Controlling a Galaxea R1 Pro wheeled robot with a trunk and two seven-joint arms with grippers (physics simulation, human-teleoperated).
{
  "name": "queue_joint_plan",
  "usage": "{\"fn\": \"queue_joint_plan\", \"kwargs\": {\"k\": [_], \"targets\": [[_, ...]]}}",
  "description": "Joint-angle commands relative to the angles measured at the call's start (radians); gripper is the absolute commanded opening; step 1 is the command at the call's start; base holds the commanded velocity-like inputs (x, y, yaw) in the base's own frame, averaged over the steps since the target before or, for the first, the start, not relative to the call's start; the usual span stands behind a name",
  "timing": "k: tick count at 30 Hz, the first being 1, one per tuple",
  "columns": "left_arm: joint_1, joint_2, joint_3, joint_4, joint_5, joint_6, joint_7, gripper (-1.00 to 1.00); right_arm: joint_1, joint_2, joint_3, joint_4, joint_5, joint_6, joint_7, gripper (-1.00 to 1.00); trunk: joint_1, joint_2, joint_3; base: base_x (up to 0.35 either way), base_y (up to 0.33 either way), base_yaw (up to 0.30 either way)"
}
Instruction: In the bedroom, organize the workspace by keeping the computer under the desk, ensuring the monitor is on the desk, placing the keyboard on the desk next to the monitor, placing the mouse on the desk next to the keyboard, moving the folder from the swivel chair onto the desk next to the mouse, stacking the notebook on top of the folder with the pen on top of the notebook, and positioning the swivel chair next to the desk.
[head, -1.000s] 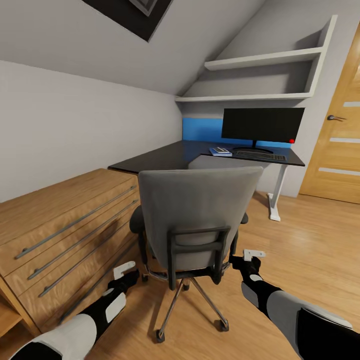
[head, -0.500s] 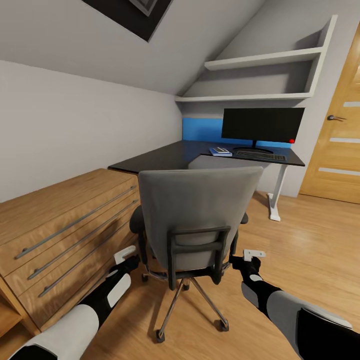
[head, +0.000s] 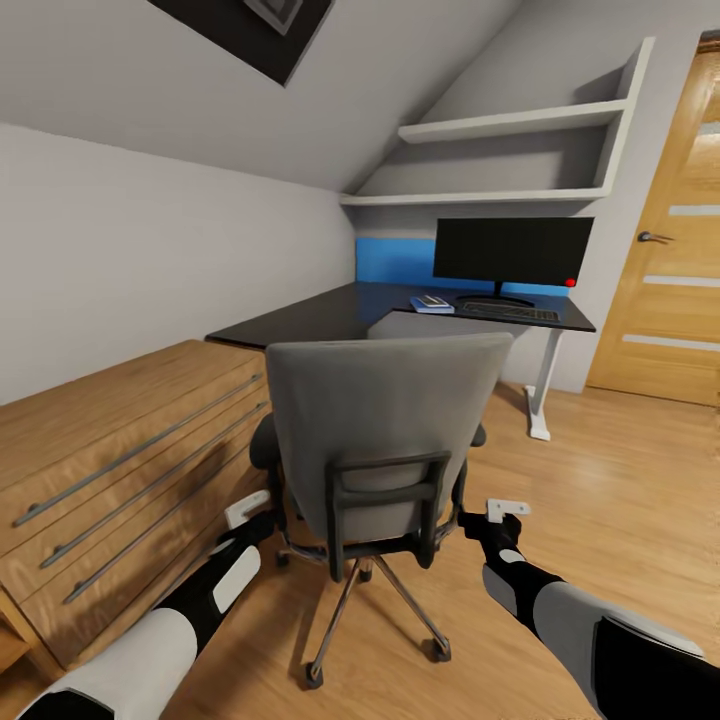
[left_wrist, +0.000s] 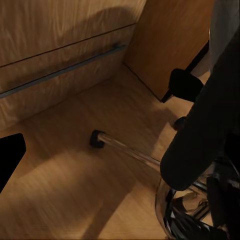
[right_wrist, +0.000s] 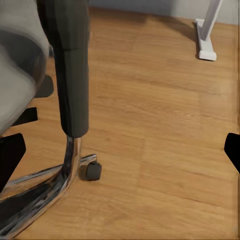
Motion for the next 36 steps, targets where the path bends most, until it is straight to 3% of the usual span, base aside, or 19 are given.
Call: {"fn": "queue_joint_plan", "kwargs": {"k": [1, 36], "targets": [[-0.001, 0.001, -0.008, -0.001, 0.01, -0.003, 0.008, 1.0, 0.0, -0.001, 0.009, -0.004, -0.005, -0.001, -0.008, 1.0, 0.0, 0.0, 0.0, 0.0, 0.0, -0.15], [0.0, -0.001, -0.013, 0.0, 0.006, -0.003, 0.005, 1.0, 0.0, -0.001, 0.008, -0.004, -0.005, -0.001, -0.008, 1.0, 0.0, 0.0, 0.021, 0.0, 0.0, -0.158]]}}
